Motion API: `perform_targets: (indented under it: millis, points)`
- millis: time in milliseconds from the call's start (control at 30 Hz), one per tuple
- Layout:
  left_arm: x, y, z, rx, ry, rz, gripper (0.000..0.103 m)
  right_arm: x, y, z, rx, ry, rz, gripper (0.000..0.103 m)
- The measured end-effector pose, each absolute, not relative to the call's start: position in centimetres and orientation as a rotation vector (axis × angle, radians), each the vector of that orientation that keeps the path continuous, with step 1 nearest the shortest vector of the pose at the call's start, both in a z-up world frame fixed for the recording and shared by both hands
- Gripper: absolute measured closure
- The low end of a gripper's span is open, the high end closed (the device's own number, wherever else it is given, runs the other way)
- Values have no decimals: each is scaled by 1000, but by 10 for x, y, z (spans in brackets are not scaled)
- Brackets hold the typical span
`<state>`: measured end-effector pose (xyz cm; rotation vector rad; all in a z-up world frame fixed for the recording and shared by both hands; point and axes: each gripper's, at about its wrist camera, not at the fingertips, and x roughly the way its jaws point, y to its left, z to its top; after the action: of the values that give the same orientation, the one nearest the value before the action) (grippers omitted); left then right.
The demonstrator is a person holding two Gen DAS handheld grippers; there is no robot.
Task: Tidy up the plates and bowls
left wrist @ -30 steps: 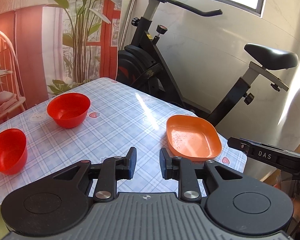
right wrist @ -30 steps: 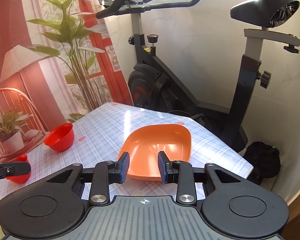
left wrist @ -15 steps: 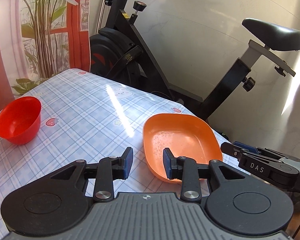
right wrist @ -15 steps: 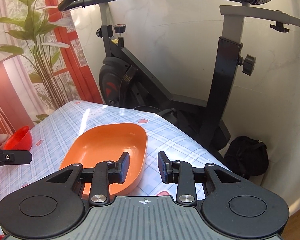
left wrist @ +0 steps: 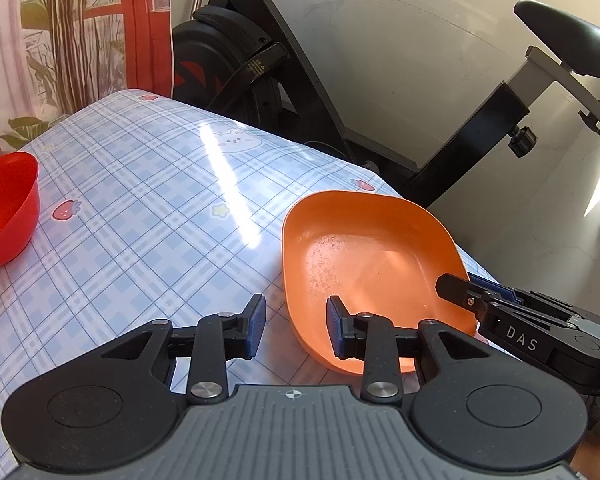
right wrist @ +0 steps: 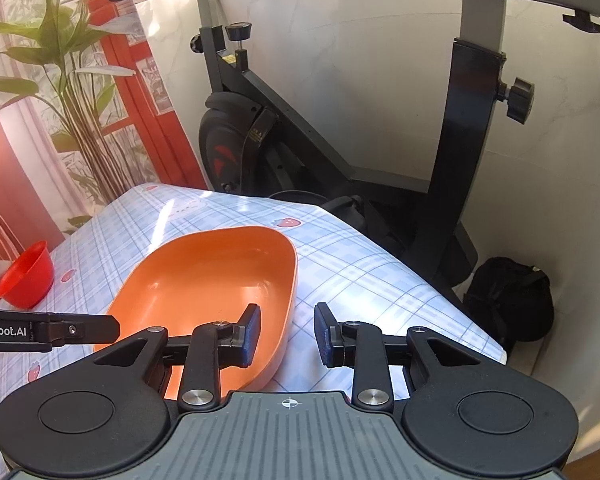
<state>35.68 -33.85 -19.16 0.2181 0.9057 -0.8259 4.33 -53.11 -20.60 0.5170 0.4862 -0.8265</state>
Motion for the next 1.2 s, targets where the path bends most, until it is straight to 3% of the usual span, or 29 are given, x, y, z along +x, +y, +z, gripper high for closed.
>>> perform_targets:
  millis: [500, 733, 1200]
  points:
    - [368, -351, -208, 196, 980, -818, 69, 47, -534, -213, 567, 495, -815, 91]
    - [362, -345, -204, 211, 946, -833, 91, 46, -531, -210, 582, 491, -813, 92]
    - [347, -318, -176, 204, 883, -779, 91, 52, -511, -185, 589, 467, -776, 93]
